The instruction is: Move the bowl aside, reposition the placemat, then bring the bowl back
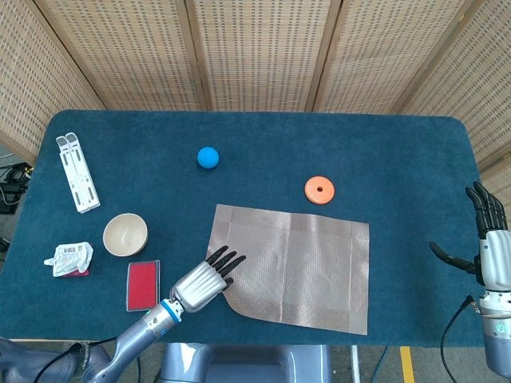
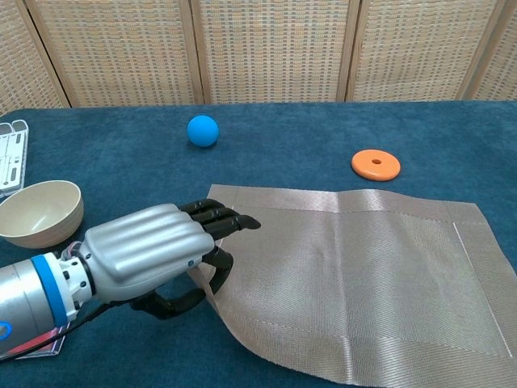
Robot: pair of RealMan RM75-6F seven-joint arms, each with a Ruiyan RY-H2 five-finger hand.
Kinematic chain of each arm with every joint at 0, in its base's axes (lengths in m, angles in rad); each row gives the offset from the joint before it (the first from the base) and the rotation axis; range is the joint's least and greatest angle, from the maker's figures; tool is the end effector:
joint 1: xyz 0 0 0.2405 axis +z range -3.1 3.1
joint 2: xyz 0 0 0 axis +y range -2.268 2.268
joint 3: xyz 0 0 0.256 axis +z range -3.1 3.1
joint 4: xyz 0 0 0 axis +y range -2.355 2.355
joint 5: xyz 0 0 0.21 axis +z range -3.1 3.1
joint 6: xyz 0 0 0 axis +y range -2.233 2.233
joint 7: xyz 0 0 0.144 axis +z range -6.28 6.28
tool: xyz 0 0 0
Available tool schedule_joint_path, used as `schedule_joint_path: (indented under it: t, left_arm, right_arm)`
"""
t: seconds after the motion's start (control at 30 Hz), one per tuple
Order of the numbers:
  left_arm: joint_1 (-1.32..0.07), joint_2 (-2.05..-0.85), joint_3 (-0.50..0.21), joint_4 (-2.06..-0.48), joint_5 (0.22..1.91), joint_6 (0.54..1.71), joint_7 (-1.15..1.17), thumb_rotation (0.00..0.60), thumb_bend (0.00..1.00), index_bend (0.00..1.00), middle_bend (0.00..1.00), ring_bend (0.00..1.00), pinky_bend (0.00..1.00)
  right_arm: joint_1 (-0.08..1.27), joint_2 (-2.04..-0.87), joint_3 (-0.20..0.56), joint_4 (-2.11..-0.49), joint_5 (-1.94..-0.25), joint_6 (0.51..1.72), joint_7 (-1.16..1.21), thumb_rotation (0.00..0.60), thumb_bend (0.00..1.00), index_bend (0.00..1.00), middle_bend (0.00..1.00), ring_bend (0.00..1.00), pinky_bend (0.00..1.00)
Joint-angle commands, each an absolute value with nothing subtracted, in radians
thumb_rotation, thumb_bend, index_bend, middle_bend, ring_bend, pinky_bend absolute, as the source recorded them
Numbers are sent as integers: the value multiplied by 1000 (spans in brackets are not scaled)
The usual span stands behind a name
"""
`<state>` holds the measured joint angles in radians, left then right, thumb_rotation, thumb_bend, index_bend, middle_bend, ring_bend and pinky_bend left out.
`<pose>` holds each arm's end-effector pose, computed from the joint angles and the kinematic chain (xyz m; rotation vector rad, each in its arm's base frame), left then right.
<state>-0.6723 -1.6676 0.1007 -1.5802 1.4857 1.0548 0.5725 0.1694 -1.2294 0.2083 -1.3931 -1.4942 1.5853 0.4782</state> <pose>-0.1238 0.2211 -0.0759 -2.3119 -0.5435 -0.9455 -0.3069 -0.2375 0.1833 1.1496 -0.9262 1.4325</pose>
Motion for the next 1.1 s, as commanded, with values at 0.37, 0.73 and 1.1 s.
schedule_joint_path:
  t: [0.37,0.73,1.1]
  left_arm:
    - [-657,-1619,125,-1669,1484,1006,586,600,521,634,0,0,0]
    - [-653,-1615,137,-1696,1515,984,583,600,521,635,0,0,0]
    - [-618,-1546,157,-1750,1501,1001,620,600,335,135,0,0,0]
  right_arm:
    - [169,-1228,208,-1393,-1493,1585,481,600,295,28,0,0,0]
    - [171,-1230,204,-1393,-1497,1584,471,600,295,27,0,0,0]
    - [169,-1231,200,-1402,-1508,1594,462,600,295,26,0,0,0]
